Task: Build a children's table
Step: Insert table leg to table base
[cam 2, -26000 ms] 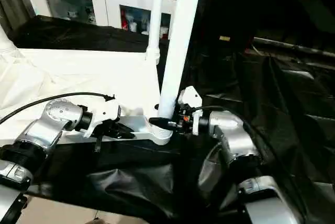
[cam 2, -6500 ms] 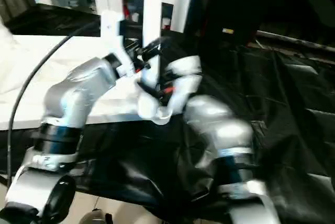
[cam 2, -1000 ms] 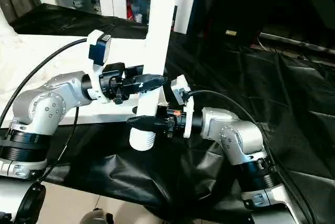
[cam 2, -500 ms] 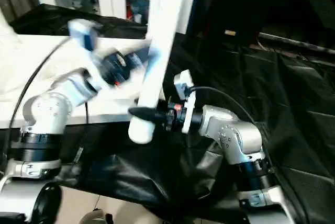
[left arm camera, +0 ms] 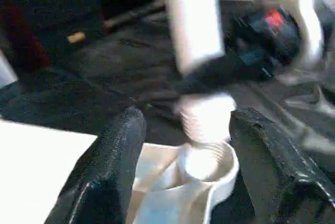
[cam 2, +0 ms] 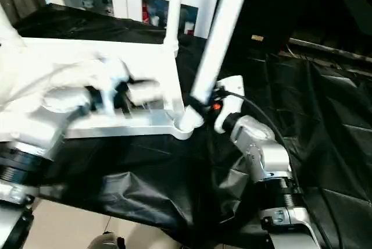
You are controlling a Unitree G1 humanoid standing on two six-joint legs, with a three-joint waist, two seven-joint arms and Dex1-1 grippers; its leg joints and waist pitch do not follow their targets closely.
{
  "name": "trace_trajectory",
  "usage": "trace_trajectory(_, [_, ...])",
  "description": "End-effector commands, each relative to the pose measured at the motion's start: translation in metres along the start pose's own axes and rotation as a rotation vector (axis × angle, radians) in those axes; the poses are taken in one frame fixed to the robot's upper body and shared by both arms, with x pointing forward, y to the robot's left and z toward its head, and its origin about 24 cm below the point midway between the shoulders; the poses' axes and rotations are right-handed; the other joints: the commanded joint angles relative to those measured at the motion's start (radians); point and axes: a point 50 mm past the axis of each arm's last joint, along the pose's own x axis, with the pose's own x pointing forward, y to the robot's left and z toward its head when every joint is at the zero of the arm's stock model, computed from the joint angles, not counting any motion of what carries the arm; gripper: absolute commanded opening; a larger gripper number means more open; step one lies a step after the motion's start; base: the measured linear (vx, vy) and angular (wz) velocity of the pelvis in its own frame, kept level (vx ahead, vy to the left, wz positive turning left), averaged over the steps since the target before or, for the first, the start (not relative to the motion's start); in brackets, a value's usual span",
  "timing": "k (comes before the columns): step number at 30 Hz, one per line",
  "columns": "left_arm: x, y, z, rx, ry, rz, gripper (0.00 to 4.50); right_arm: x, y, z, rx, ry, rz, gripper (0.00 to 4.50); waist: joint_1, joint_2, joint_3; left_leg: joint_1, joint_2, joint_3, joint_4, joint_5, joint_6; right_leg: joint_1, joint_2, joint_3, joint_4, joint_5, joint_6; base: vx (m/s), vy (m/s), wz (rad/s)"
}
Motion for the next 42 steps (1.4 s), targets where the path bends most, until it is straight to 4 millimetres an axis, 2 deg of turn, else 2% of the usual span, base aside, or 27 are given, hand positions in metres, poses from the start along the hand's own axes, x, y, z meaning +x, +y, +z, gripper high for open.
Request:
trace_trajectory(1, [0.004,-0.002,0.0,0.078,0.043,-0.031,2.97,-0.002,-0.006,0.007,-0.027,-0.035,-0.041,1.9,0.0,0.029,-0.082,0.026,0.024,-0.015,-0.074,-0.156,-0.055,0.05,-0.073,0.044,-0.063,-0.11,-0.166,0.0,0.0,0.0])
trace_trajectory(2, [0.007,-0.004,-0.008,0.1,0.096,-0.053,2.97,-0.003,-0.007,0.006,-0.029,-0.04,-0.054,1.9,-0.003,0.021,-0.081,0.025,0.023,-0.013,-0.074,-0.165,-0.05,0.05,-0.07,0.044,-0.068,-0.116,-0.164,0.0,0.0,0.0])
trace_trajectory(5, [0.009,-0.009,-0.024,0.103,0.148,-0.121,2.97,-0.004,-0.008,0.004,-0.038,-0.047,-0.065,1.9,-0.003,0.022,-0.081,0.026,0.022,-0.013,-0.075,-0.18,-0.051,0.05,-0.073,0.045,-0.071,-0.161,-0.155,0.0,0.0,0.0])
trace_trajectory(7, [0.007,-0.009,-0.03,0.081,0.155,-0.151,2.97,-0.004,-0.006,0.002,-0.042,-0.04,-0.06,1.9,-0.004,0.031,-0.082,0.028,0.023,-0.015,-0.075,-0.185,-0.054,0.047,-0.071,0.044,-0.07,-0.149,-0.164,0.0,0.0,0.0])
trace_trajectory(8, [0.006,-0.008,-0.034,0.069,0.171,-0.166,2.69,-0.003,-0.005,0.001,-0.049,-0.034,-0.054,1.9,-0.004,0.03,-0.082,0.029,0.023,-0.014,-0.075,-0.189,-0.054,0.047,-0.069,0.043,-0.07,-0.134,-0.174,0.0,0.0,0.0])
trace_trajectory(12, [0.003,-0.005,-0.047,0.044,0.228,-0.194,2.57,-0.004,-0.003,-0.001,-0.059,-0.025,-0.038,1.9,-0.003,0.035,-0.084,0.03,0.023,-0.014,-0.075,-0.197,-0.052,0.049,-0.069,0.043,-0.065,-0.103,-0.194,0.0,0.0,0.0])
trace_trajectory(13, [0.002,-0.002,-0.049,0.032,0.242,-0.202,2.42,-0.004,-0.002,-0.001,-0.06,-0.026,-0.031,1.9,-0.002,0.044,-0.084,0.032,0.023,-0.015,-0.074,-0.199,-0.052,0.049,-0.07,0.044,-0.065,-0.098,-0.199,0.0,0.0,0.0])
trace_trajectory(14, [0.002,0.0,-0.05,0.028,0.25,-0.206,2.17,-0.005,-0.001,-0.001,-0.061,-0.026,-0.028,1.9,-0.003,0.045,-0.083,0.034,0.022,-0.013,-0.075,-0.208,-0.052,0.046,-0.068,0.043,-0.069,-0.099,-0.199,0.0,0.0,0.0])
trace_trajectory(15, [0.001,0.001,-0.05,0.027,0.252,-0.207,2.17,-0.005,-0.001,-0.001,-0.061,-0.026,-0.028,1.9,-0.002,0.043,-0.084,0.033,0.022,-0.014,-0.075,-0.211,-0.052,0.049,-0.068,0.043,-0.068,-0.098,-0.201,0.0,0.0,0.0])
trace_trajectory(17, [0.001,0.005,-0.051,0.027,0.27,-0.213,2.11,-0.006,-0.001,-0.001,-0.062,-0.027,-0.027,1.9,0.0,0.045,-0.084,0.033,0.022,-0.014,-0.075,-0.214,-0.052,0.05,-0.071,0.043,-0.067,-0.092,-0.208,0.0,0.0,0.0])
trace_trajectory(18, [0.001,0.007,-0.053,0.028,0.283,-0.218,2.04,-0.006,-0.001,-0.001,-0.062,-0.027,-0.026,1.9,0.003,0.055,-0.085,0.032,0.023,-0.016,-0.075,-0.213,-0.053,0.052,-0.073,0.044,-0.064,-0.086,-0.215,0.0,0.0,0.0])
trace_trajectory(19, [0.002,0.009,-0.054,0.029,0.297,-0.217,1.77,-0.007,-0.001,-0.001,-0.063,-0.027,-0.025,1.9,0.0,0.048,-0.085,0.03,0.021,-0.016,-0.074,-0.213,-0.049,0.054,-0.071,0.043,-0.067,-0.086,-0.214,0.0,0.0,0.0])
trace_trajectory(20, [0.002,0.011,-0.056,0.018,0.308,-0.215,1.77,-0.007,-0.001,-0.001,-0.062,-0.027,-0.024,1.9,0.001,0.056,-0.086,0.029,0.02,-0.017,-0.073,-0.206,-0.047,0.056,-0.073,0.044,-0.066,-0.081,-0.215,0.0,0.0,0.0])
trace_trajectory(21, [0.001,0.013,-0.057,0.002,0.318,-0.214,1.65,-0.007,0.0,-0.001,-0.063,-0.026,-0.021,1.9,-0.002,0.054,-0.085,0.029,0.02,-0.015,-0.073,-0.212,-0.044,0.055,-0.071,0.043,-0.068,-0.081,-0.217,0.0,0.0,0.0])
trace_trajectory(23, [0.002,0.016,-0.059,-0.028,0.337,-0.217,1.65,-0.008,0.001,-0.001,-0.065,-0.027,-0.02,1.9,-0.002,0.06,-0.085,0.029,0.019,-0.016,-0.073,-0.214,-0.044,0.056,-0.072,0.043,-0.068,-0.082,-0.221,0.0,0.0,0.0])
trace_trajectory(25, [0.002,0.016,-0.062,-0.032,0.357,-0.234,1.29,-0.009,0.001,-0.001,-0.065,-0.029,-0.023,1.9,-0.001,0.064,-0.087,0.029,0.02,-0.018,-0.072,-0.21,-0.039,0.059,-0.073,0.043,-0.067,-0.064,-0.235,0.0,0.0,0.0])
trace_trajectory(26, [0.002,0.016,-0.062,-0.032,0.357,-0.234,1.29,-0.009,0.001,-0.001,-0.065,-0.029,-0.023,1.9,-0.002,0.061,-0.087,0.028,0.02,-0.017,-0.072,-0.203,-0.033,0.059,-0.073,0.043,-0.065,-0.05,-0.241,0.0,0.0,0.0])
trace_trajectory(27, [0.002,0.016,-0.063,-0.047,0.37,-0.241,1.29,-0.01,0.001,-0.001,-0.066,-0.032,-0.025,1.9,-0.001,0.069,-0.087,0.028,0.021,-0.018,-0.072,-0.205,-0.031,0.059,-0.074,0.043,-0.065,-0.05,-0.244,0.0,0.0,0.0])
trace_trajectory(28, [0.002,0.016,-0.064,-0.049,0.374,-0.242,1.23,-0.011,0.001,-0.001,-0.066,-0.033,-0.027,1.9,-0.001,0.065,-0.087,0.029,0.02,-0.016,-0.071,-0.206,-0.025,0.06,-0.073,0.043,-0.066,-0.053,-0.246,0.0,0.0,0.0])
trace_trajectory(29, [0.002,0.016,-0.064,-0.049,0.376,-0.242,1.1,-0.011,0.001,-0.001,-0.066,-0.033,-0.027,1.9,0.0,0.07,-0.087,0.029,0.02,-0.017,-0.07,-0.206,-0.023,0.06,-0.074,0.043,-0.067,-0.056,-0.248,0.0,0.0,0.0])
trace_trajectory(30, [0.002,0.017,-0.065,-0.052,0.387,-0.242,0.95,-0.012,0.001,-0.001,-0.068,-0.033,-0.029,1.9,-0.001,0.068,-0.087,0.028,0.02,-0.016,-0.07,-0.207,-0.018,0.06,-0.074,0.043,-0.068,-0.065,-0.25,0.0,0.0,0.0])
trace_trajectory(32, [0.002,0.019,-0.066,-0.051,0.406,-0.234,0.85,-0.013,0.0,-0.001,-0.07,-0.034,-0.031,1.9,0.0,0.076,-0.086,0.028,0.021,-0.016,-0.071,-0.209,-0.016,0.058,-0.074,0.043,-0.073,-0.086,-0.246,0.0,0.0,0.0])
trace_trajectory(34, [0.001,0.02,-0.067,-0.056,0.419,-0.235,0.78,-0.013,-0.001,0.0,-0.071,-0.035,-0.032,1.9,0.0,0.074,-0.086,0.029,0.021,-0.017,-0.072,-0.217,-0.018,0.059,-0.074,0.042,-0.074,-0.103,-0.242,0.0,0.0,0.0])
trace_trajectory(36, [0.0,0.022,-0.068,-0.065,0.427,-0.225,0.48,-0.013,-0.001,0.0,-0.072,-0.037,-0.032,1.9,0.0,0.073,-0.085,0.029,0.022,-0.018,-0.072,-0.22,-0.019,0.059,-0.076,0.043,-0.074,-0.11,-0.242,0.0,0.0,0.0])
trace_trajectory(40, [-0.002,0.023,-0.068,-0.096,0.407,-0.213,0.31,-0.01,0.003,0.003,-0.072,-0.038,0.002,1.9,0.001,0.066,-0.085,0.027,0.022,-0.016,-0.071,-0.203,-0.008,0.059,-0.077,0.043,-0.073,-0.107,-0.245,0.0,0.0,0.0])
trace_trajectory(41, [-0.002,0.023,-0.069,-0.102,0.4,-0.216,0.14,-0.009,0.005,0.003,-0.07,-0.035,0.023,1.9,0.001,0.06,-0.085,0.027,0.021,-0.015,-0.07,-0.2,-0.001,0.059,-0.077,0.043,-0.073,-0.11,-0.245,0.0,0.0,0.0])
trace_trajectory(42, [-0.003,0.022,-0.07,-0.107,0.394,-0.221,0.07,-0.008,0.008,0.004,-0.069,-0.032,0.045,1.9,0.003,0.064,-0.085,0.027,0.023,-0.016,-0.07,-0.192,0.004,0.058,-0.079,0.043,-0.073,-0.11,-0.246,0.0,0.0,0.0])
